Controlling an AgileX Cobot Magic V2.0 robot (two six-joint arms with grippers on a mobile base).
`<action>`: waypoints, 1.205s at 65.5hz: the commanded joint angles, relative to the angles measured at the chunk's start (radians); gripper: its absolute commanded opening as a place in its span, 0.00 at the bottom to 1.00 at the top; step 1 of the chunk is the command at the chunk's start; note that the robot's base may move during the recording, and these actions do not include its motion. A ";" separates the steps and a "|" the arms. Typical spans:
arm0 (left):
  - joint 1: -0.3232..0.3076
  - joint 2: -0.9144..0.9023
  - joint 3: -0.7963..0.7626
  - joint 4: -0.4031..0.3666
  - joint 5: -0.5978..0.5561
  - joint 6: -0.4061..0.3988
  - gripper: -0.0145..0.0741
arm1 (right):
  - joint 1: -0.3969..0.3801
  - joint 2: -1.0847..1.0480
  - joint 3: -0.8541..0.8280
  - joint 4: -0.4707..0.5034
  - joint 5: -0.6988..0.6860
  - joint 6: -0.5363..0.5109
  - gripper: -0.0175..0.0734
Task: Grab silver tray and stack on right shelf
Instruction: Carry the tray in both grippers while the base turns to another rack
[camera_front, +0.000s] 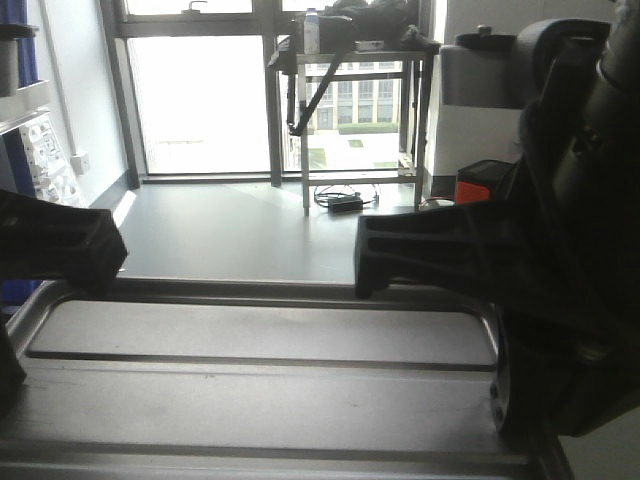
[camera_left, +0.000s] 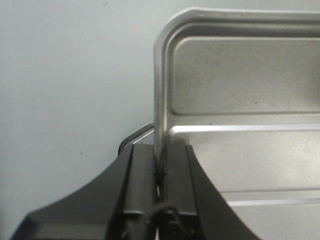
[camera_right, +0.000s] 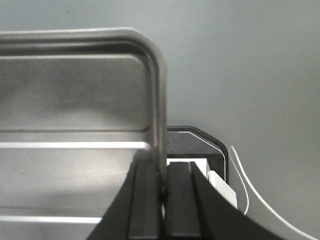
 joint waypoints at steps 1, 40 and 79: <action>-0.008 -0.023 -0.021 0.012 -0.011 0.011 0.05 | 0.003 -0.032 -0.024 -0.040 -0.015 -0.001 0.27; -0.008 -0.023 -0.021 0.015 -0.011 0.011 0.05 | 0.003 -0.032 -0.024 -0.040 -0.011 -0.001 0.27; -0.008 -0.023 -0.021 0.015 -0.011 0.011 0.05 | 0.003 -0.032 -0.024 -0.040 -0.011 -0.001 0.27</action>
